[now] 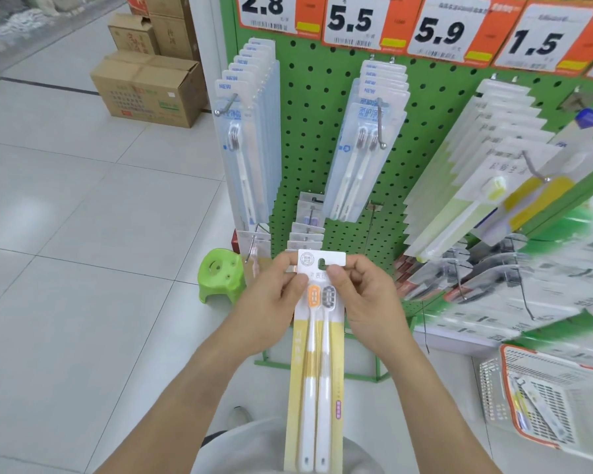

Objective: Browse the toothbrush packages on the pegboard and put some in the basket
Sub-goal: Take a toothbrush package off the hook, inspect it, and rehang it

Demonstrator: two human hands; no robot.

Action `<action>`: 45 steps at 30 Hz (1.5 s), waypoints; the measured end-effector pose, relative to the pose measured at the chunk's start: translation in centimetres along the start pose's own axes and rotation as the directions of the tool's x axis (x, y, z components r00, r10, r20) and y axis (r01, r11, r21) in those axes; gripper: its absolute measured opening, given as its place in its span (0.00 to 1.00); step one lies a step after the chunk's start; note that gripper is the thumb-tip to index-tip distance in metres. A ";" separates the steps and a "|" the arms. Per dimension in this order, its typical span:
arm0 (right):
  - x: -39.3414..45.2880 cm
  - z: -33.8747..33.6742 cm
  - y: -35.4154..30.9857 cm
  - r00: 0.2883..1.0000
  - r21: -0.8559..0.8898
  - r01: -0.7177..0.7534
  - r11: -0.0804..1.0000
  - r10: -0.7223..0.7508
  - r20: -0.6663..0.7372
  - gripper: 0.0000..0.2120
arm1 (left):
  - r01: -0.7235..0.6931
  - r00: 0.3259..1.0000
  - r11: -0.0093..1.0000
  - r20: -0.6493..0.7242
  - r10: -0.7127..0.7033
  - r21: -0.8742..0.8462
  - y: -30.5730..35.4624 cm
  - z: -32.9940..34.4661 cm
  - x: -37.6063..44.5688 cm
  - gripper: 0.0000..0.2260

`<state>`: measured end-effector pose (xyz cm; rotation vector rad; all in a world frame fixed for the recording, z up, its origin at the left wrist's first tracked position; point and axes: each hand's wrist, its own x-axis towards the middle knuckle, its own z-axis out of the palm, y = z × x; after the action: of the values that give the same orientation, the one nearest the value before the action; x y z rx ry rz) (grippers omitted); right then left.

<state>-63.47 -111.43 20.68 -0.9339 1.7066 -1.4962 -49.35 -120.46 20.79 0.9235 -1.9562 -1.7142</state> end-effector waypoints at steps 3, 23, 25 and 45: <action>-0.7 -0.3 0.7 1.000 -0.032 0.008 0.999 -0.007 0.024 0.07 | -0.018 0.999 0.999 0.046 0.019 -0.039 -0.2 0.2 -1.1 0.18; -1.4 -1.5 0.0 0.998 0.070 -0.013 0.997 0.008 0.069 0.21 | 0.033 0.995 0.991 0.100 -0.020 -0.126 1.1 1.3 -2.5 0.33; -1.3 -1.5 -0.6 0.999 0.106 -0.042 0.993 0.039 0.027 0.16 | 0.026 0.995 0.992 0.100 -0.014 -0.125 1.4 1.3 -2.6 0.33; 1.3 -3.2 -3.3 0.987 -0.081 -0.098 0.992 0.108 0.121 0.19 | 0.043 0.985 0.999 0.170 -0.039 -0.020 1.3 1.0 -3.6 0.34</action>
<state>-66.59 -111.19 24.28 -0.9432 1.7029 -1.2874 -47.77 -117.19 22.35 0.8394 -2.0309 -1.8901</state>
